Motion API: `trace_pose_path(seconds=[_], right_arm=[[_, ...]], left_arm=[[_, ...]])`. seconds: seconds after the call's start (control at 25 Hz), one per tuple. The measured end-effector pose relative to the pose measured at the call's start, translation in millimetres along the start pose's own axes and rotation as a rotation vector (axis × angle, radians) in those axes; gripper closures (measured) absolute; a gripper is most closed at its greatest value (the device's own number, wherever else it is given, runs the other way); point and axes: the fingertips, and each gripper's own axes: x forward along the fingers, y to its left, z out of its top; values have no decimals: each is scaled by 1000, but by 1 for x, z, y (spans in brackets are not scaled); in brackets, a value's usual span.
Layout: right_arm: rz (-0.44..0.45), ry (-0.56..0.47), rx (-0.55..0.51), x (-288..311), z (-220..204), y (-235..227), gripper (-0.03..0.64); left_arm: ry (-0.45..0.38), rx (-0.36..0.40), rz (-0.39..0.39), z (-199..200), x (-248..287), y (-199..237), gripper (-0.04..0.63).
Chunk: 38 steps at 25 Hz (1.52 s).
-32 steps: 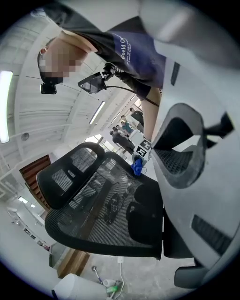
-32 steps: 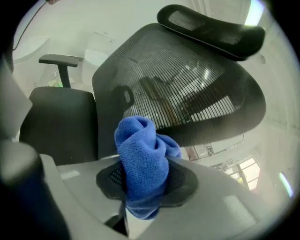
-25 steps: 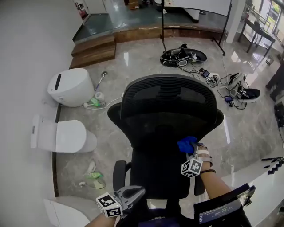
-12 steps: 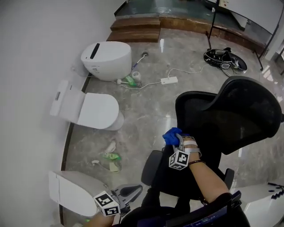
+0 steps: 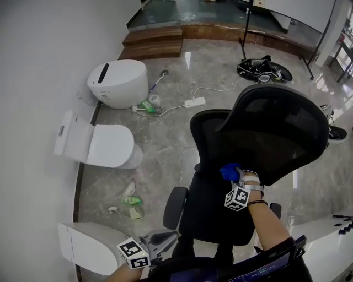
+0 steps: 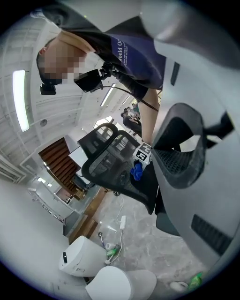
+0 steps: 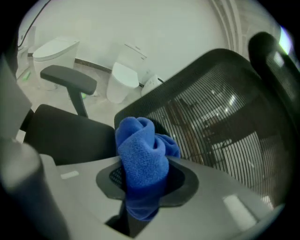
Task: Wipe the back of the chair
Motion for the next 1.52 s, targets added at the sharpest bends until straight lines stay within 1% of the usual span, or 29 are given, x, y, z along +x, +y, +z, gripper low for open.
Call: trace_pose_path(seconds=[0.2, 0.32, 0.48, 0.56, 0.6, 0.68, 0.8, 0.88, 1.0, 1.08, 1.16, 1.24, 1.32, 1.4, 1.52], right_arm=[[-43, 148, 90, -44, -147, -18, 494], [-64, 223, 118, -68, -218, -24, 494], [-88, 316, 169, -87, -285, -25, 494], [-95, 317, 198, -93, -291, -25, 494], [-93, 295, 195, -93, -281, -24, 494], [-73, 220, 164, -86, -239, -16, 494], [-19, 91, 101, -62, -145, 6, 494], [17, 15, 55, -41, -77, 23, 494], [61, -89, -22, -8, 22, 49, 494], [80, -146, -65, 10, 79, 65, 494], [94, -177, -93, 25, 122, 77, 494], [106, -178, -108, 39, 148, 85, 494], [109, -152, -112, 52, 151, 86, 494], [102, -110, -100, 60, 134, 79, 494], [91, -54, -86, 58, 92, 65, 494]], left_arm=[[59, 32, -81, -10, 67, -55, 592], [95, 53, -137, -16, 100, -77, 592], [122, 63, -182, -26, 130, -97, 592], [126, 58, -180, -28, 135, -101, 592], [125, 53, -174, -28, 134, -100, 592], [114, 46, -157, -29, 125, -93, 592], [84, 47, -122, -30, 93, -73, 592], [60, 32, -78, -25, 66, -54, 592], [31, 17, -11, -22, 21, -13, 592], [8, 8, 38, -23, -9, 13, 592], [-11, -7, 85, -25, -37, 33, 592], [-23, -33, 127, -27, -61, 52, 592], [-32, -47, 151, -27, -75, 68, 592], [-39, -46, 163, -26, -79, 81, 592], [-39, -38, 173, -23, -73, 95, 592]])
